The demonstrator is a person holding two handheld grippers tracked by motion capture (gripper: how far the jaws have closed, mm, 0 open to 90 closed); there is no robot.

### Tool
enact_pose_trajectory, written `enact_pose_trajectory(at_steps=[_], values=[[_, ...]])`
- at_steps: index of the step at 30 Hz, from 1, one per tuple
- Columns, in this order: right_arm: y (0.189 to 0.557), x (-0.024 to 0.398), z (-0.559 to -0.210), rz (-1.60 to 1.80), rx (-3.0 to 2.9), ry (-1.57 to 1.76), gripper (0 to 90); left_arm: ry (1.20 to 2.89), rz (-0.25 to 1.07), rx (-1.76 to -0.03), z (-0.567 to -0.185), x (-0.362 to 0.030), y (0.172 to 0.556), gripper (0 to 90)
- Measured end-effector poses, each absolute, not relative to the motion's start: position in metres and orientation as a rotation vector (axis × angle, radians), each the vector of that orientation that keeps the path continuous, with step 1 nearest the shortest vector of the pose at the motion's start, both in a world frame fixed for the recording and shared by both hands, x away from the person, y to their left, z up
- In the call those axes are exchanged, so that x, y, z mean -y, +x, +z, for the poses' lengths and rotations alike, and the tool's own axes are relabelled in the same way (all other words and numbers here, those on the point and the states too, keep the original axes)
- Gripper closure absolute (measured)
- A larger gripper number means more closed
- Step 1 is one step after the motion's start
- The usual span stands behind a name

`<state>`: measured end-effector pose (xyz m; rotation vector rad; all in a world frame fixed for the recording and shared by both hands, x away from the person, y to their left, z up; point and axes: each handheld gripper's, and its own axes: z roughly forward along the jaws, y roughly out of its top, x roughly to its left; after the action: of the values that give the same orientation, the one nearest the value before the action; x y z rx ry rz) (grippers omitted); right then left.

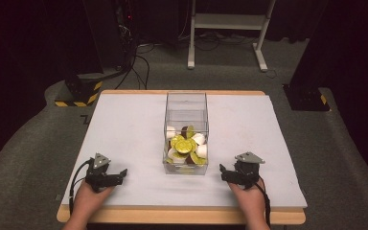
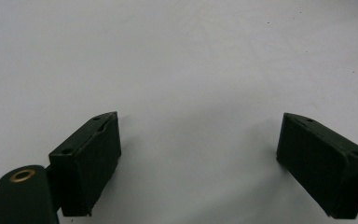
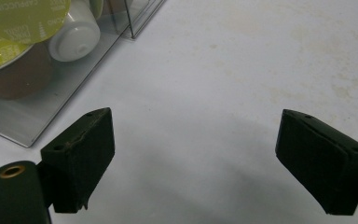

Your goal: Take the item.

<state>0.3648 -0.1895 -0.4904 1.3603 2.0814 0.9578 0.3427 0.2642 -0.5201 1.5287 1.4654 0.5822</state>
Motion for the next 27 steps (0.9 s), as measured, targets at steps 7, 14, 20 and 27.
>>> enact_pose_trajectory(at_steps=[7, 14, 20, 27], values=[[0.362, 0.189, -0.487, 0.971, -2.077, 1.344, 11.8, 1.526, 0.582, -1.466, -0.52, -0.264, 0.343, 13.7], [0.359, 0.188, -0.482, 0.979, -2.072, 1.328, 12.1, 1.531, 0.583, -1.464, -0.52, -0.264, 0.343, 13.7], [0.358, 0.186, -0.479, 0.986, -2.071, 1.317, 12.2, 1.531, 0.583, -1.464, -0.52, -0.264, 0.343, 13.7], [0.356, 0.186, -0.475, 0.997, -2.065, 1.305, 12.7, 1.532, 0.583, -1.464, -0.52, -0.264, 0.343, 13.7]])
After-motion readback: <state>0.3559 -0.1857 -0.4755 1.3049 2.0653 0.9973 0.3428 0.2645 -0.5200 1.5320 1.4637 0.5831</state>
